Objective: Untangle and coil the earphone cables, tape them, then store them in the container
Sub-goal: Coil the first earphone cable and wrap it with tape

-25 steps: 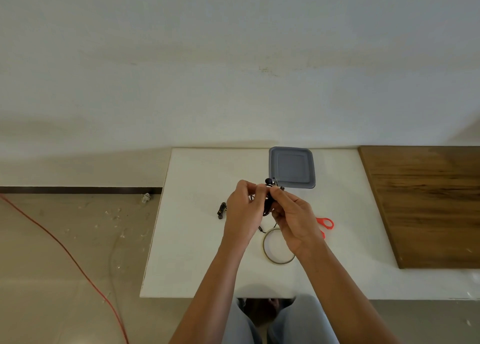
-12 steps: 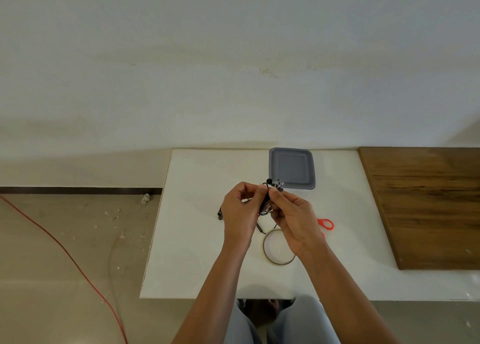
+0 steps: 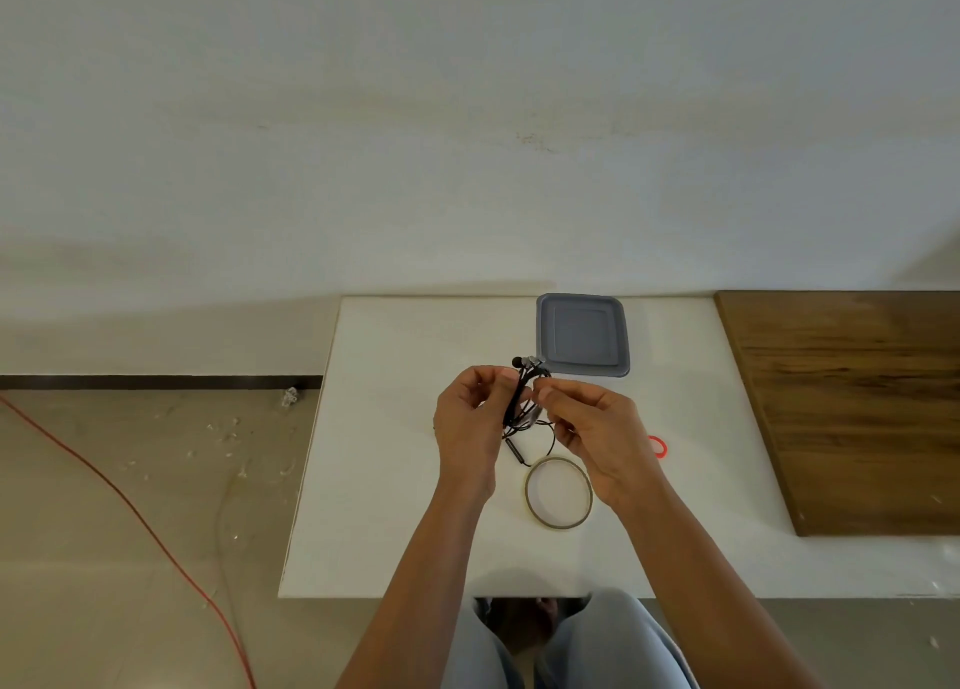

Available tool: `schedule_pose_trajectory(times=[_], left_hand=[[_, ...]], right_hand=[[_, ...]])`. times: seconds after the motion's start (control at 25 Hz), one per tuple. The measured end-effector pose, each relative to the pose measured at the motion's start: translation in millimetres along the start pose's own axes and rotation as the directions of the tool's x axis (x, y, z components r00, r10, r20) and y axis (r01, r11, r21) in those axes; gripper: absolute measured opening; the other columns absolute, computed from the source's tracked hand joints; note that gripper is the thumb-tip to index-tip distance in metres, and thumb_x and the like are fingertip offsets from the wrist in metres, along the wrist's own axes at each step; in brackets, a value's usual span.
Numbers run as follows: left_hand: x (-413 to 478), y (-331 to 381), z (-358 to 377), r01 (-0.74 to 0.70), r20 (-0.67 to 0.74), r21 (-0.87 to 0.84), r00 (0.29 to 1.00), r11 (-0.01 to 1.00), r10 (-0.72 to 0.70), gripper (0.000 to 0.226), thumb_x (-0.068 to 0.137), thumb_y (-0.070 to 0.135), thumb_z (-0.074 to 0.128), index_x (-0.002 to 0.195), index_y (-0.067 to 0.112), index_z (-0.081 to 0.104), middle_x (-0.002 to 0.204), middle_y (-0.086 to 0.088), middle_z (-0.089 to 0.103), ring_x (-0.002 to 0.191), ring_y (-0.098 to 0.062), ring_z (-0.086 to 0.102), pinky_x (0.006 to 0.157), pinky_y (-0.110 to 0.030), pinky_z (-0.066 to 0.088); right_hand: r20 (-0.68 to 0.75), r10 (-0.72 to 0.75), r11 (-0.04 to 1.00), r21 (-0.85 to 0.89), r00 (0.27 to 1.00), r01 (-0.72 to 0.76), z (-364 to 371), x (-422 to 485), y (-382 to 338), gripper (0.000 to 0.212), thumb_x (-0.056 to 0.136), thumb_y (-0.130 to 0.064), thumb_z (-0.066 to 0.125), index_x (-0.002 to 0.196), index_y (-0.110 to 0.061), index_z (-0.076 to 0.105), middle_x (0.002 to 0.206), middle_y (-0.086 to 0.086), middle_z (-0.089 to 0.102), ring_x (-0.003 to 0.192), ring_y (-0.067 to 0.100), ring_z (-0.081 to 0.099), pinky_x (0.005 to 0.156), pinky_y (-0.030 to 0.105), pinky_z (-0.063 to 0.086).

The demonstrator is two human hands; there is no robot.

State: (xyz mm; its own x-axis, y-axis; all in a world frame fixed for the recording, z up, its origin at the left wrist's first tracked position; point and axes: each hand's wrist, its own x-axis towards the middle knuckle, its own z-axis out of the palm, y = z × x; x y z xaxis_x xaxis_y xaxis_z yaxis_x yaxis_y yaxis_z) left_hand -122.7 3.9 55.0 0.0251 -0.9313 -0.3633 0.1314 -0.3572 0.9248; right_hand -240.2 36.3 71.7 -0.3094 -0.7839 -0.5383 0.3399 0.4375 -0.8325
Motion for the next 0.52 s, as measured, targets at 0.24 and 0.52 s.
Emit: schedule_pose_trajectory(times=[0.24, 0.52], left_hand=[[-1.0, 2.2, -0.6, 0.116, 0.112, -0.129, 0.988, 0.985, -0.102, 0.007, 0.094, 0.014, 0.059, 0.094, 0.008, 0.061, 0.076, -0.008, 0.068, 0.058, -0.01, 0.061, 0.064, -0.024, 0.052], [2.0, 4.2, -2.1, 0.149, 0.141, -0.086, 0.981, 0.985, -0.136, 0.012, 0.096, 0.016, 0.056, 0.104, 0.008, 0.055, 0.077, -0.006, 0.069, 0.063, -0.014, 0.06, 0.072, -0.034, 0.052]], right_hand=[[0.05, 0.006, 0.999, -0.039, 0.999, -0.004, 1.4, -3.5, -1.0, 0.015, 0.084, 0.001, 0.065, 0.09, -0.009, 0.075, 0.076, 0.006, 0.07, 0.061, 0.012, 0.05, 0.059, 0.024, 0.04], [0.092, 0.059, 0.998, -0.044, 0.994, -0.055, -4.1, -2.9, -1.5, 0.016, 0.08, -0.005, 0.071, 0.085, -0.019, 0.077, 0.075, 0.007, 0.064, 0.065, 0.014, 0.047, 0.062, 0.025, 0.041]])
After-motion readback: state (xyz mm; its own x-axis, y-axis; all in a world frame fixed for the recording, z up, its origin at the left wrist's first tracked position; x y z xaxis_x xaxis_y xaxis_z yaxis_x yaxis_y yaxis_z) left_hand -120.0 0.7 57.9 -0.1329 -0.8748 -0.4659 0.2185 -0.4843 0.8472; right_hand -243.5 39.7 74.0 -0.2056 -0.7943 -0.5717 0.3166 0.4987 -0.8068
